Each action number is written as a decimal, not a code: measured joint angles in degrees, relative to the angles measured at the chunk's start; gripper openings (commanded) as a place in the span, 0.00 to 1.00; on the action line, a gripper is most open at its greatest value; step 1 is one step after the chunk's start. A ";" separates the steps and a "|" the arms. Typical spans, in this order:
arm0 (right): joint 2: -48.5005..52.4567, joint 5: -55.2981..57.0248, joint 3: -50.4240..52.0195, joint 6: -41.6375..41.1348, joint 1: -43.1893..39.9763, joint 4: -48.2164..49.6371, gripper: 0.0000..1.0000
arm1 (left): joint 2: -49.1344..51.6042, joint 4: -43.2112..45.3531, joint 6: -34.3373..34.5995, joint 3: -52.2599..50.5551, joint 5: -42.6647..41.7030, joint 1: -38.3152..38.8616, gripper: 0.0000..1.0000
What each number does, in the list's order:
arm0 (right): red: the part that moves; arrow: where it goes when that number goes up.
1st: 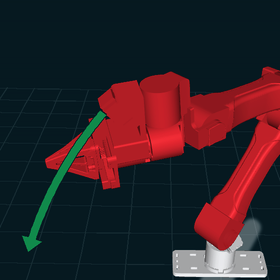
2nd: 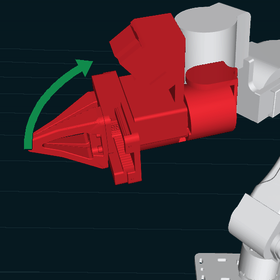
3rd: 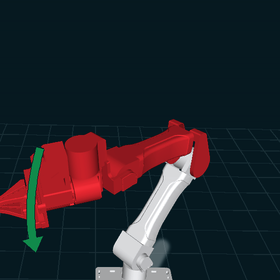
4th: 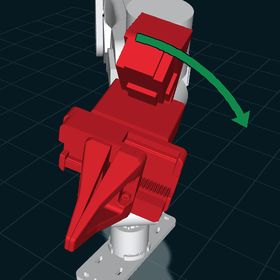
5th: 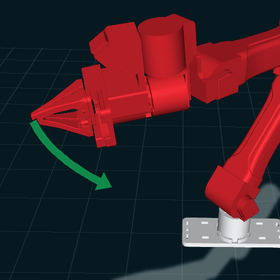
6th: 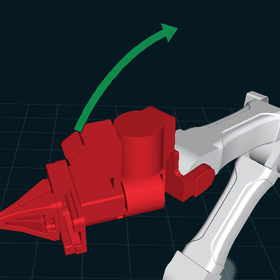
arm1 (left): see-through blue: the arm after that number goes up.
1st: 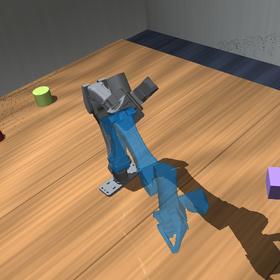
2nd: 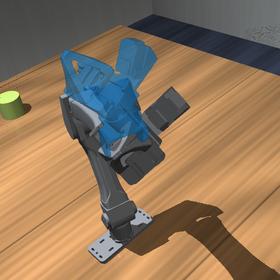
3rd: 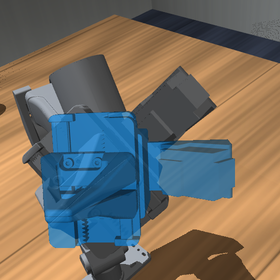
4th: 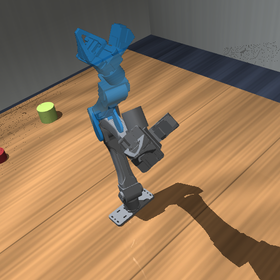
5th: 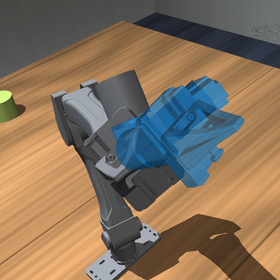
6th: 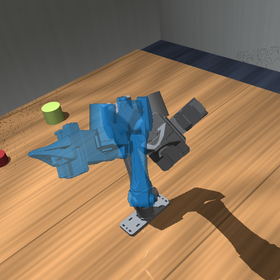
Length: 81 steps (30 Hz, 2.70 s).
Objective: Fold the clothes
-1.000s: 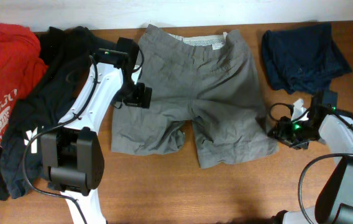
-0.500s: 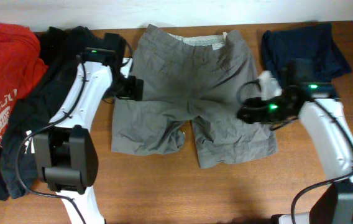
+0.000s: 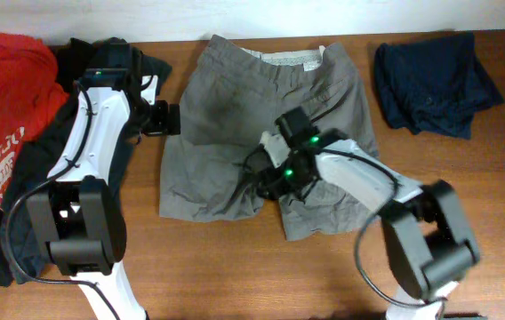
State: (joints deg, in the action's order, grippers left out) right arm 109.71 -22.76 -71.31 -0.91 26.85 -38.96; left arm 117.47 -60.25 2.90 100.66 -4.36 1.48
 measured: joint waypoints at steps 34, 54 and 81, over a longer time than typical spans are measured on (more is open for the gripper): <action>1.62 -15.13 -25.57 1.55 2.40 -37.64 0.10 | 0.00 -3.19 -0.15 0.00 -0.09 0.00 0.98; 1.29 8.68 -24.15 -8.37 -1.57 -35.34 0.71 | 0.00 5.16 -2.10 0.00 3.15 -2.43 0.98; -0.20 12.41 -25.73 -6.34 -9.57 -31.52 0.71 | 35.06 18.73 -9.25 36.61 -15.72 2.34 0.18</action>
State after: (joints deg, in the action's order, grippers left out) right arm 109.51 -10.35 -97.03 -7.25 17.28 -70.48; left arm 152.53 -41.52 -6.35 137.27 -20.08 3.81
